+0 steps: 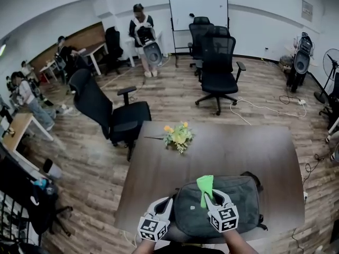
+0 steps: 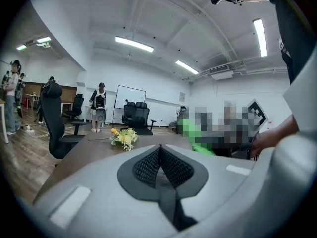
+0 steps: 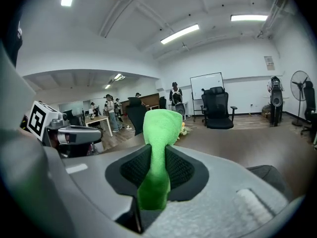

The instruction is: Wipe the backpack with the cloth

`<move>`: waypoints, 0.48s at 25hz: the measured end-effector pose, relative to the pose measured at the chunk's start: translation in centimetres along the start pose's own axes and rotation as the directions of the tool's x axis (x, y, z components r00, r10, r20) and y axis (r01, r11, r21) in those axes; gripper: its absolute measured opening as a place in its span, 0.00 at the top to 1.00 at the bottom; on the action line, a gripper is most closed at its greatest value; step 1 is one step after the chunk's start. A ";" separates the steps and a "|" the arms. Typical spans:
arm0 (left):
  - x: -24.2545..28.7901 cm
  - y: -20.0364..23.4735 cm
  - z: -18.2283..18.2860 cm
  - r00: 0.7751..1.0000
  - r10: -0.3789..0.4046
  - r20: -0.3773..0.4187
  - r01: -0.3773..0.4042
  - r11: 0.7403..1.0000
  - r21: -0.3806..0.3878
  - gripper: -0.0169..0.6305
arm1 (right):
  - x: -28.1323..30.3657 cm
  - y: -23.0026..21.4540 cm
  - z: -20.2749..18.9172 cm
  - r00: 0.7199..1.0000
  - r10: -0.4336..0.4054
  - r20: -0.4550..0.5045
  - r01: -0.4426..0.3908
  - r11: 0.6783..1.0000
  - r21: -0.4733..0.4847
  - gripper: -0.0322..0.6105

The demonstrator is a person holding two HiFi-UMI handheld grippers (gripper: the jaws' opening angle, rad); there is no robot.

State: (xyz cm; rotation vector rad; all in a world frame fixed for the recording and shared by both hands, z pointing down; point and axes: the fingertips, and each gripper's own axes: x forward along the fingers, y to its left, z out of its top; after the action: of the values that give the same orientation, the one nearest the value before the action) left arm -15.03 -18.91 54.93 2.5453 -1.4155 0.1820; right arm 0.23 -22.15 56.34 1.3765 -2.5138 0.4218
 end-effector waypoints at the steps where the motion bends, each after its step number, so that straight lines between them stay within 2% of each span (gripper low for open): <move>1: 0.3 0.3 -0.3 1.000 -0.015 -0.004 0.015 1.000 0.000 0.95 | 0.6 0.0 -0.4 1.000 -0.010 -0.015 0.010 1.000 0.001 0.81; 7: 1.4 2.4 -0.5 0.996 -0.080 -0.034 0.081 0.997 0.015 0.95 | 4.0 0.7 -2.0 0.994 -0.039 -0.102 0.040 0.999 0.004 0.81; 12: 1.3 4.5 -1.3 0.993 -0.090 -0.074 0.092 0.995 0.023 0.95 | 6.5 2.2 -3.9 0.982 -0.041 -0.185 0.044 0.999 0.013 0.81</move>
State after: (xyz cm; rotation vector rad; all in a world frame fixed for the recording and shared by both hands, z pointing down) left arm -18.16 -21.88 57.10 2.5903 -1.2757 0.2767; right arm -4.74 -24.69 61.92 1.3287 -2.3324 0.5376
